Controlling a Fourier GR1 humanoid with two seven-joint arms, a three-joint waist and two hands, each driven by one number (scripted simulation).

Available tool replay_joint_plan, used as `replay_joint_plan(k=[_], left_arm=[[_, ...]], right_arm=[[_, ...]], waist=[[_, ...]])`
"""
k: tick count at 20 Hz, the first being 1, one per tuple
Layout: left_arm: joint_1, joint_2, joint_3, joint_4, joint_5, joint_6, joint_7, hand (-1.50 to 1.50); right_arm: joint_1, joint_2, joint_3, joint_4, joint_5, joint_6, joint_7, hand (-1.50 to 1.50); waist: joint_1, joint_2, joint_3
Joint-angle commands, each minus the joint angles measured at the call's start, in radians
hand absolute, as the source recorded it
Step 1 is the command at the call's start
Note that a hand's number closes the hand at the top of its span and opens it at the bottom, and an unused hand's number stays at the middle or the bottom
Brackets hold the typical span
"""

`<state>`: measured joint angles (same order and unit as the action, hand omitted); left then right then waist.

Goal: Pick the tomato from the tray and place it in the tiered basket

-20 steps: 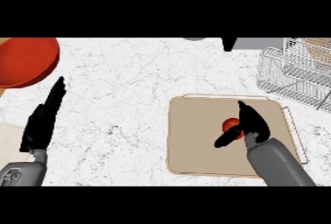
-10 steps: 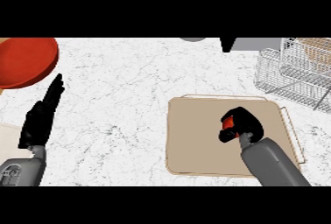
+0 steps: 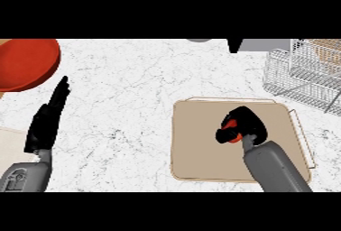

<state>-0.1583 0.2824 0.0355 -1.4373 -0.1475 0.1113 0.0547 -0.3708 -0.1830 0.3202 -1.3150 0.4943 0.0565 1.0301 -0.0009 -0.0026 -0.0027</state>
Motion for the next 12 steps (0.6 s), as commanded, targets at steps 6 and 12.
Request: replay_joint_plan(k=[6,12], left_arm=[[-0.057,0.006,0.006,0.023,0.008,-0.035,0.001,0.0],[0.01,0.005,0.004,-0.003,-0.008,-0.021,-0.01,0.0]], right_arm=[[-0.388,0.146,-0.003,0.378,0.192,-0.173,-0.123,1.5],[-0.5,0.137,-0.086,0.299,0.296,-0.43,-0.101,1.5]], waist=[[0.048,0.017,0.003],[0.031,0.005,0.003]])
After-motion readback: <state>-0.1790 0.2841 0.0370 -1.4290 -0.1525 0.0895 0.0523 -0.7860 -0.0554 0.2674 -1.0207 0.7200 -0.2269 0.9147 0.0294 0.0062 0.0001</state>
